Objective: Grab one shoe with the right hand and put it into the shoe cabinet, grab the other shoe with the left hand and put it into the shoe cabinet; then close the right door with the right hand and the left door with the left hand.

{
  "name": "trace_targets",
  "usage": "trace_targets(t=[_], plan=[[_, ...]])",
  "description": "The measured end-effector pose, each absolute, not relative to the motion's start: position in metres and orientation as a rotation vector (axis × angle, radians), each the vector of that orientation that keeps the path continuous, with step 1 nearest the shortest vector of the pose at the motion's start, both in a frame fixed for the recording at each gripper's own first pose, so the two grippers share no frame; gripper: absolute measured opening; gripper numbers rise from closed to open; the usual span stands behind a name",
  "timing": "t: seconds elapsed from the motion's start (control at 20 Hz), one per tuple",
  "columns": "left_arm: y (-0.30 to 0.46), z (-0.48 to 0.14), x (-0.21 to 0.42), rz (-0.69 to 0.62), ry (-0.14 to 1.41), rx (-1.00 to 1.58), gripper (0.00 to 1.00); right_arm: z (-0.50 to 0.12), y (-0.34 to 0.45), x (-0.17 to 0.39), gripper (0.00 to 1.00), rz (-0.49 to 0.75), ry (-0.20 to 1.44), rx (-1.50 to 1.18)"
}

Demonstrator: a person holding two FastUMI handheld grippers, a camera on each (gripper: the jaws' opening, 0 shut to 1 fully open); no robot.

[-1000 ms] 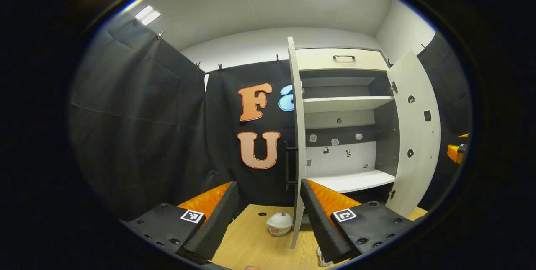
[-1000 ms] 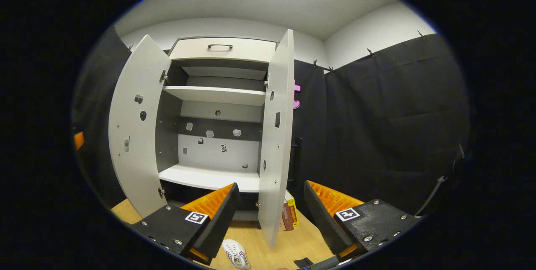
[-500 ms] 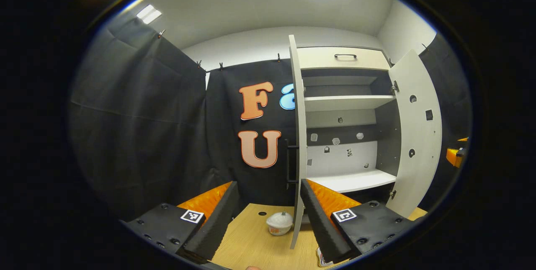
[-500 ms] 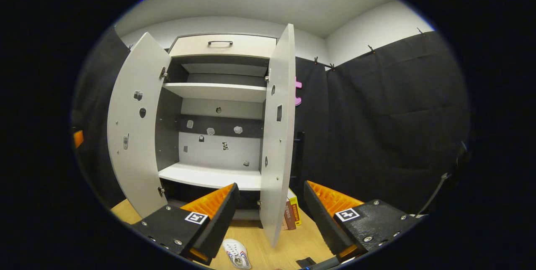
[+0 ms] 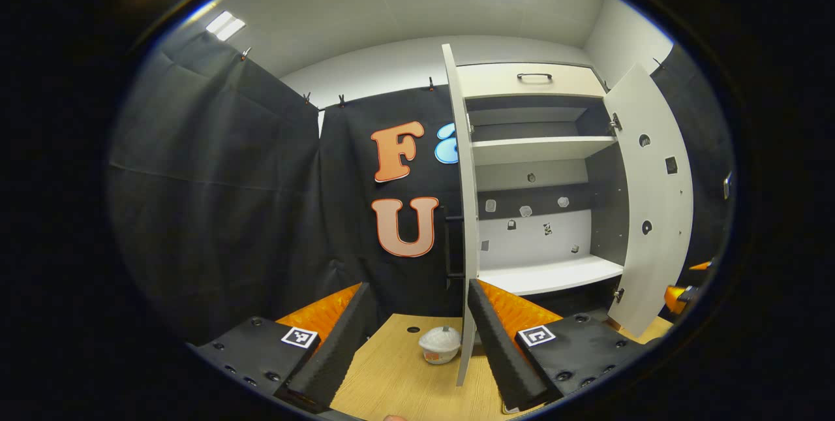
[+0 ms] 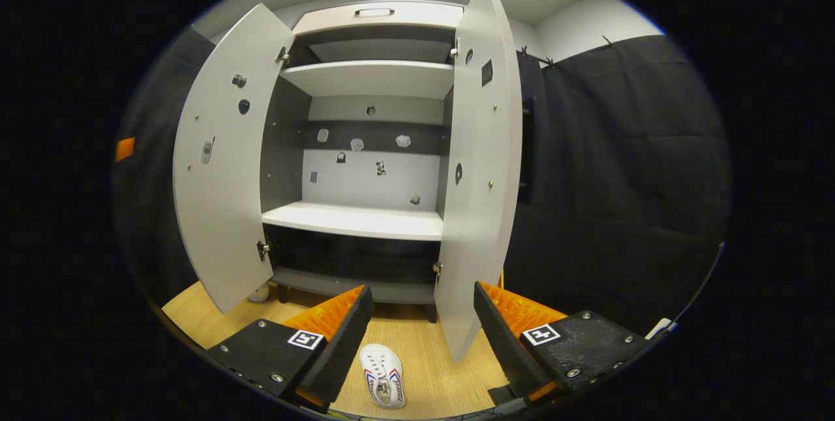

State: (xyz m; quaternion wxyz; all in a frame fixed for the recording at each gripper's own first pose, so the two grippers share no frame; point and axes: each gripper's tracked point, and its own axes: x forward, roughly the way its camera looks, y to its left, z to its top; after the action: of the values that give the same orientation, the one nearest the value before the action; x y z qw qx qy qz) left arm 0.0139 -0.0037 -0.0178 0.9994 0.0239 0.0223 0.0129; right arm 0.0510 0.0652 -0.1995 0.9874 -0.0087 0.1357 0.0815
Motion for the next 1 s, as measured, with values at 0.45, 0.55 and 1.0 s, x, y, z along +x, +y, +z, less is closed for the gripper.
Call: trace_targets(t=[0.45,0.55,1.0], plan=[[0.012,-0.029,0.011,0.077,0.078,0.076,0.96,-0.369,0.081,0.052,0.94,0.213,0.540,-0.065],[0.015,-0.033,0.010,0.088,0.086,0.087,0.96,-0.399,0.088,0.048,0.95,0.231,0.596,-0.076],[0.027,-0.054,0.008,0.123,0.130,0.111,0.96,-0.495,0.104,0.043,0.72,0.284,0.816,-0.087]])
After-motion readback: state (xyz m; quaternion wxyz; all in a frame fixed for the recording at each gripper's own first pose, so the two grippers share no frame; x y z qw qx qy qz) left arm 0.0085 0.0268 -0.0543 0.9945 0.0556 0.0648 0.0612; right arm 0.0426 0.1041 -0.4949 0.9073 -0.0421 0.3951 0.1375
